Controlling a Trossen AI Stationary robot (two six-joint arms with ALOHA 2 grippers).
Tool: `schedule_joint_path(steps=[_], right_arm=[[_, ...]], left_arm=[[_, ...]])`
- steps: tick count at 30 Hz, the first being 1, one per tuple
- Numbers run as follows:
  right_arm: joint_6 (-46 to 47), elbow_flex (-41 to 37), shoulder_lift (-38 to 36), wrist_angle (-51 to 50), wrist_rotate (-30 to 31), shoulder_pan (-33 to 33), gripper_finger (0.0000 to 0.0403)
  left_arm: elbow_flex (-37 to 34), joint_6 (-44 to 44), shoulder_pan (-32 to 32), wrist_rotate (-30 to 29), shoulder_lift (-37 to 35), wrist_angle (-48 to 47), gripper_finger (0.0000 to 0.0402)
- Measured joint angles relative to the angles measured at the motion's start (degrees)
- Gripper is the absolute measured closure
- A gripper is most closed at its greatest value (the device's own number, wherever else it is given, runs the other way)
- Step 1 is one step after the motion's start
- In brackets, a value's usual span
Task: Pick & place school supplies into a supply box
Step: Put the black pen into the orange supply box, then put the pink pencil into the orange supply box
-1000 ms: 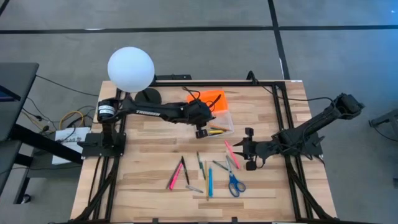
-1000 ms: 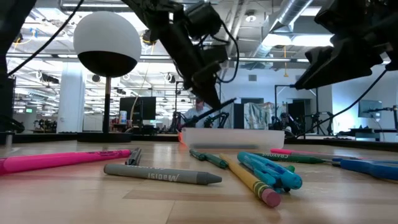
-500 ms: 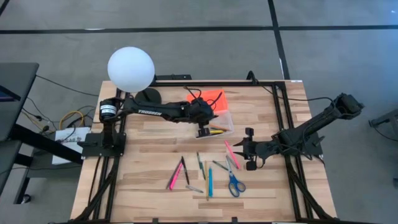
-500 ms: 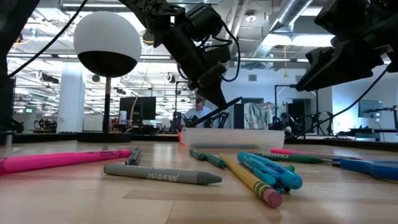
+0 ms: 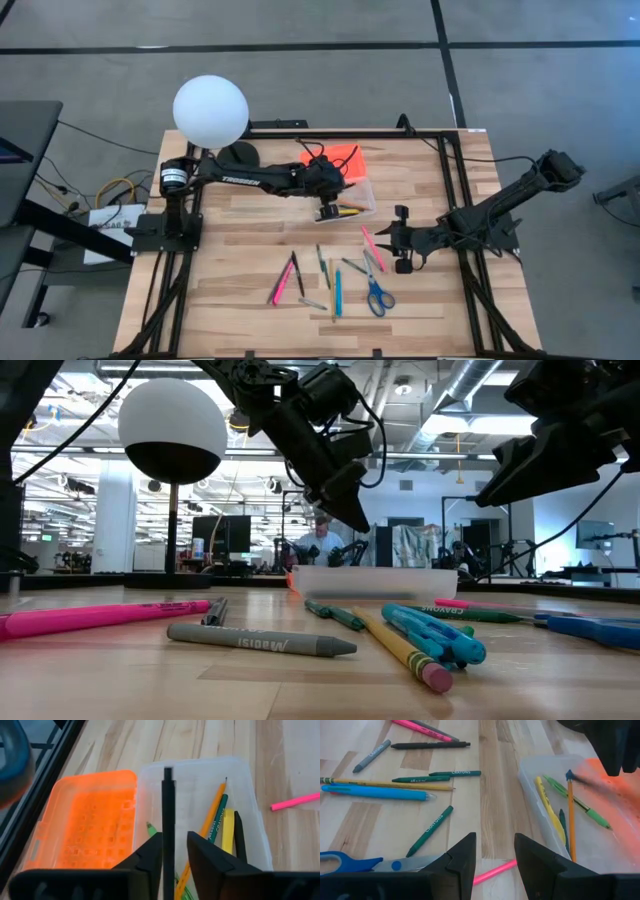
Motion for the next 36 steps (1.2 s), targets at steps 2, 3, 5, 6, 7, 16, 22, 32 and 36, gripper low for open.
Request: schedule_joint_path(steps=[2,3,5,6,7,16,22,32,36], right_arm=[[0.31,0.0,0.0,0.01,0.0,0.0,0.0276],[0.65,0.0,0.0,0.01,-0.01,0.0,0.0276],[1.75,0.0,0.0,-0.01,0.0,0.0,0.0276],[2.06,0.0,0.0,0.01,0.02,0.0,0.0276],[2.43,0.0,0.0,-0.01,0.02,0.0,0.0276],[9.2,0.0,1.34,0.17,0.17,0.0,0.0276],[14.95,0.0,8.27,1.27,1.42,0.0,0.0276],[22.75,-0.01,15.78,5.56,3.6,-0.42,0.0276],[24.81,-0.02,17.63,5.01,4.92,-0.42,0.0276]], left_arm=[[0.0,-0.01,0.0,-0.13,0.0,-0.11,0.0293],[0.0,-0.02,0.0,-0.12,0.0,-0.25,0.0286],[0.0,-0.02,-0.02,-0.12,0.0,-0.73,0.0275],[0.0,-0.02,-0.07,-0.05,0.0,-1.17,0.027],[0.0,-0.04,-0.1,0.13,0.0,-1.61,0.0267],[-0.19,-0.6,-4.5,0.15,-0.03,-8.92,0.0262],[-0.39,-0.57,-10.97,0.15,-0.09,-9.87,0.0267],[-0.44,-3.9,-22.07,-9.01,-0.57,-15.53,0.0268],[-0.44,-11.94,-26.82,-17.39,-0.57,-20.18,0.0268]])
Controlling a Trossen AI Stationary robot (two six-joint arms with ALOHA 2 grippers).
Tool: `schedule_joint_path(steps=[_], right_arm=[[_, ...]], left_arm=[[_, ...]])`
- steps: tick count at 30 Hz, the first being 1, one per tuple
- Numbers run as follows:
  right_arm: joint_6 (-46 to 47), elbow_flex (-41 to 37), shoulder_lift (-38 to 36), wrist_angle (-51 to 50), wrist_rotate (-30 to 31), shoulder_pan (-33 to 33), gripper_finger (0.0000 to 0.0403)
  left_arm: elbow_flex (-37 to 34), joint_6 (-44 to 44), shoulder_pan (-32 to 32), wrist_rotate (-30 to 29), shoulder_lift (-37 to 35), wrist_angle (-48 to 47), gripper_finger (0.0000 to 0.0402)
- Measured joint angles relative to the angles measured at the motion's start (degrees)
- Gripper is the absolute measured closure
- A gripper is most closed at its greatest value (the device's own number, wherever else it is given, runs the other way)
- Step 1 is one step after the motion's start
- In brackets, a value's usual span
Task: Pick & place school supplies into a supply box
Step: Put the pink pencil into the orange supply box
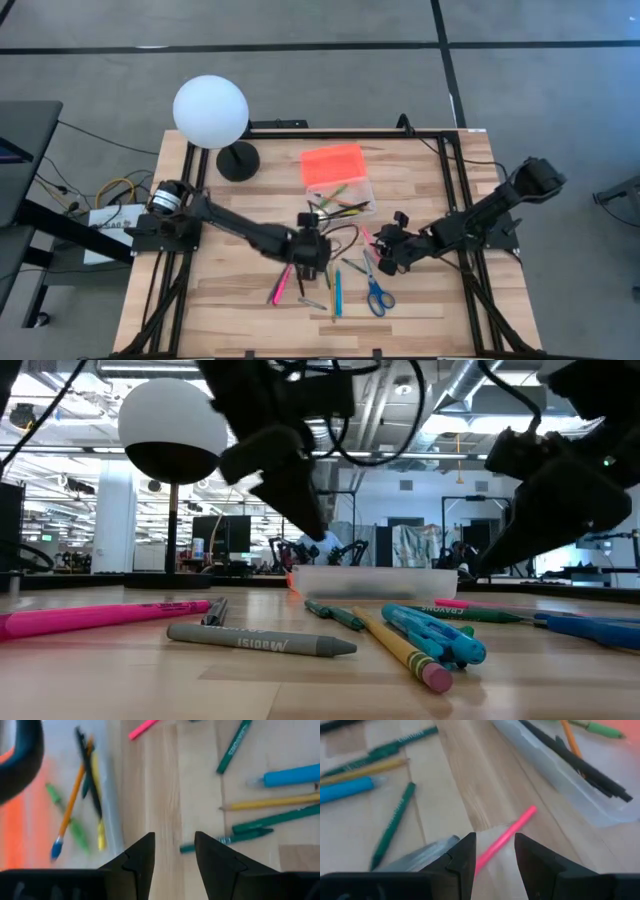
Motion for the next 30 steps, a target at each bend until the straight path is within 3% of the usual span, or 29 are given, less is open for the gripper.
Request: schedule_joint_path(steps=[7,12,20,30], right_arm=[[1.4,0.0,1.2,0.1,0.74,-0.11,0.0276],[2.08,0.0,1.18,0.05,1.2,-1.25,0.0276],[2.67,0.0,1.18,-0.08,-2.4,-3.86,0.0276],[2.67,0.0,1.18,0.08,-2.84,-4.09,0.0276]], left_arm=[[-0.02,-13.47,-10.78,-23.36,0.0,-9.48,0.0268],[-0.02,-26.65,-17.98,-34.1,0.0,-17.38,0.0268],[-0.02,-47.9,-25.87,-39.77,0.0,-29.0,0.0268],[-0.02,-49.61,-31.39,-43.13,0.0,-31.17,0.0268]])
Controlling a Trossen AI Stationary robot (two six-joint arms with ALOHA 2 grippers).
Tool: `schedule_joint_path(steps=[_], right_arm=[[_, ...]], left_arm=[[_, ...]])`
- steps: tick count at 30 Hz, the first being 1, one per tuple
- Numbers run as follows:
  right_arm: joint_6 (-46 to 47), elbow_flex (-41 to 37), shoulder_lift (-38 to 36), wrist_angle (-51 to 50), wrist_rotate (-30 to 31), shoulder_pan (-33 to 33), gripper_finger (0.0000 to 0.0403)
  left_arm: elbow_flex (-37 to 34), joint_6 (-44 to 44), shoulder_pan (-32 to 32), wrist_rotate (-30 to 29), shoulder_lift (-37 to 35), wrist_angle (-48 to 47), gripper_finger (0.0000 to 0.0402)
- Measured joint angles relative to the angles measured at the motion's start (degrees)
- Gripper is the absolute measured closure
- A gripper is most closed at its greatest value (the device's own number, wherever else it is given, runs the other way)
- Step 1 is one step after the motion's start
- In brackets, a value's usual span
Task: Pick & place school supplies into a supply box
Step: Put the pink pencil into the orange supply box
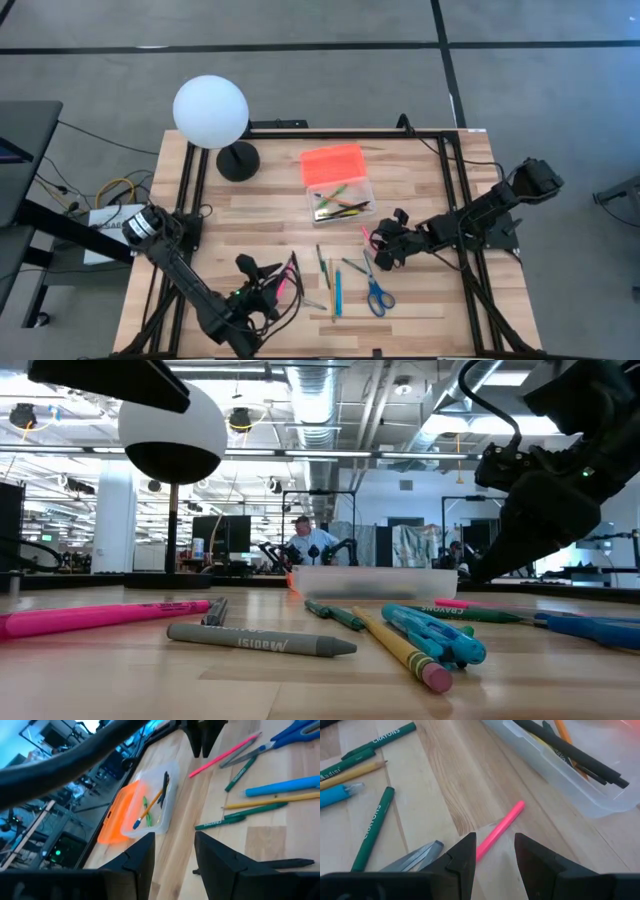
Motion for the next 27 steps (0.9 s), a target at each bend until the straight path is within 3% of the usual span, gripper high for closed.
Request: schedule_joint_path(steps=[10,20,27], right_arm=[[1.12,0.0,0.01,0.09,0.54,-0.02,0.0276],[4.02,0.11,7.9,4.52,1.47,-0.04,0.0276],[4.58,0.28,8.81,3.47,1.54,-0.33,0.0276]], left_arm=[[0.0,0.04,-0.08,-0.69,0.0,-0.02,0.0268],[0.0,0.02,-0.04,-0.45,0.02,-0.01,0.0268],[0.0,-0.07,-0.04,-0.4,0.02,0.0,0.0268]])
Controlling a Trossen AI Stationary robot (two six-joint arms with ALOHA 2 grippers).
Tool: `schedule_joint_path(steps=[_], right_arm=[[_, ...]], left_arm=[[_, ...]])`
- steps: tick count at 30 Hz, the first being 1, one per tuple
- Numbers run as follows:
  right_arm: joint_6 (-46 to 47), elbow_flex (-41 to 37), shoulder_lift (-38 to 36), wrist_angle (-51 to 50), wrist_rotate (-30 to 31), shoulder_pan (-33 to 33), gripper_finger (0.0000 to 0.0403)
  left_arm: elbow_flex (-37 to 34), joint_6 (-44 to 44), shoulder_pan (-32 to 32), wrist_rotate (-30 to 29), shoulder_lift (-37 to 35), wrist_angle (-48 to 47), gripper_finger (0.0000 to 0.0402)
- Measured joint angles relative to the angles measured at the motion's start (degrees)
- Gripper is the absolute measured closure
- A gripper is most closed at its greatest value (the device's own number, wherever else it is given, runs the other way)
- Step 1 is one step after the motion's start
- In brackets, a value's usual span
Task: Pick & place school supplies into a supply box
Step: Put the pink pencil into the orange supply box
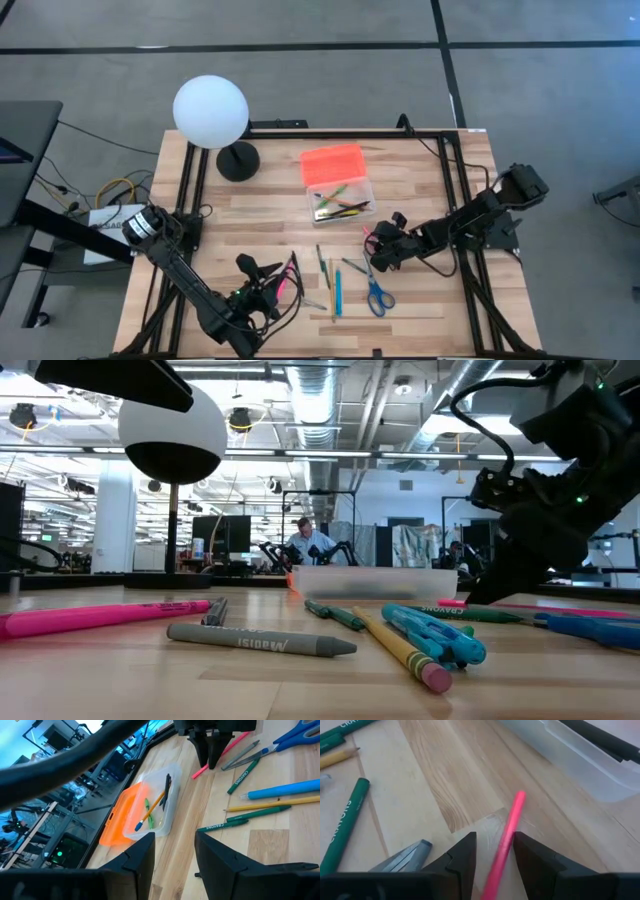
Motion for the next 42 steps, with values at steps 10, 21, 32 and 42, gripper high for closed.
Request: schedule_joint_path(steps=[10,21,32,42], right_arm=[[1.33,0.32,-2.0,-8.18,-4.45,-0.09,0.0306],[3.01,2.76,-5.9,-18.78,-12.88,-0.17,0.0339],[4.24,8.07,-7.0,-35.66,-22.51,-0.05,0.0372],[-0.08,8.13,-7.09,-36.33,-25.73,-0.17,0.0361]], left_arm=[[0.0,-0.17,0.0,0.02,0.02,-0.02,0.0268],[0.0,-0.17,0.0,0.05,0.02,-0.02,0.0268],[0.0,-0.17,0.01,0.6,0.02,-0.04,0.0268],[0.0,-0.17,0.0,0.63,0.02,-0.02,0.0268]])
